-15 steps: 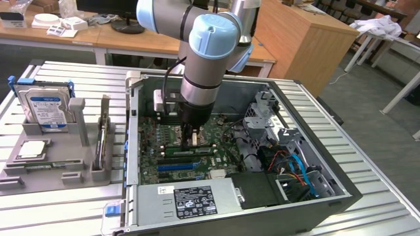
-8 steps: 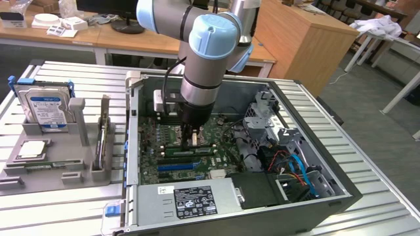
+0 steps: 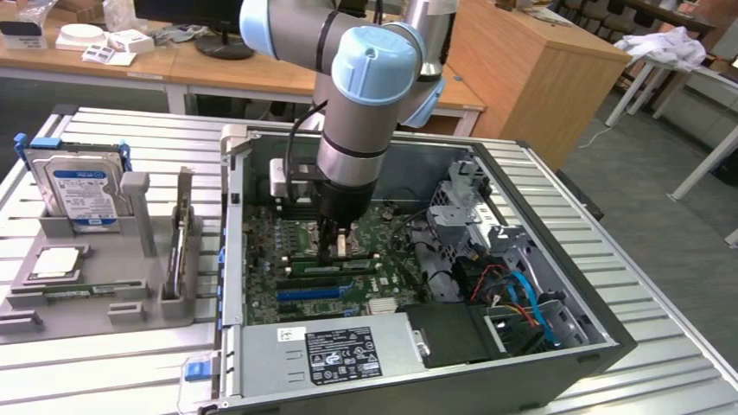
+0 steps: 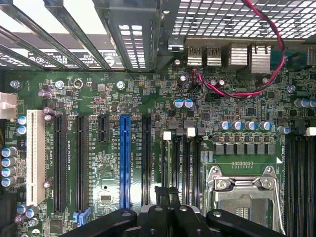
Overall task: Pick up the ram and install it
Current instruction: 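Press down the ram until it locks into place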
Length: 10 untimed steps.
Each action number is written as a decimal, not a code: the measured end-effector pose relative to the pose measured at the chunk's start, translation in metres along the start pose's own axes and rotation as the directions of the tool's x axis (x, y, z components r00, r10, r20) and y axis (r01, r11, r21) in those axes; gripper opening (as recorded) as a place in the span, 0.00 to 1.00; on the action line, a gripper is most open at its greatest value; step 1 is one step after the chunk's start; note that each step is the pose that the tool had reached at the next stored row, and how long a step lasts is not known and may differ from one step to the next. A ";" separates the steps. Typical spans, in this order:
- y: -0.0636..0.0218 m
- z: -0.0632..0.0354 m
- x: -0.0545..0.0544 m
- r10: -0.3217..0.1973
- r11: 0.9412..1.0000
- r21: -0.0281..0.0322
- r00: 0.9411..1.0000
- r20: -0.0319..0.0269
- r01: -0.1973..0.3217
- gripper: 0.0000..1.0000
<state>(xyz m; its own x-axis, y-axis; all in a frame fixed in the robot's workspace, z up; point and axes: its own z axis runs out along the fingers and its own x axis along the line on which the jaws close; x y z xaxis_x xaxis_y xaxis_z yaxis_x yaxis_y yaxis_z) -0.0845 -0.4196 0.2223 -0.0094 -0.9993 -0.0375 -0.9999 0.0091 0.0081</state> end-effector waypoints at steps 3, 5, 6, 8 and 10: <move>0.0000 0.0000 0.000 0.000 1.000 0.000 1.000 0.000 0.000 0.11; 0.0000 0.0000 0.000 0.000 1.000 0.000 1.000 0.000 0.000 0.11; 0.0000 0.0000 0.000 0.000 1.000 0.000 1.000 0.000 0.000 0.11; 0.0000 0.0003 0.000 0.000 1.000 0.000 1.000 0.000 0.000 0.11; 0.0000 0.0005 0.000 0.000 1.000 0.000 1.000 0.000 0.000 0.11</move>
<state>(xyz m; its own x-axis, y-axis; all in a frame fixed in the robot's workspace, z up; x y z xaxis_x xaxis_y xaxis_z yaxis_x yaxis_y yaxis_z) -0.0845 -0.4196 0.2218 -0.0094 -0.9993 -0.0373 -0.9999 0.0091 0.0082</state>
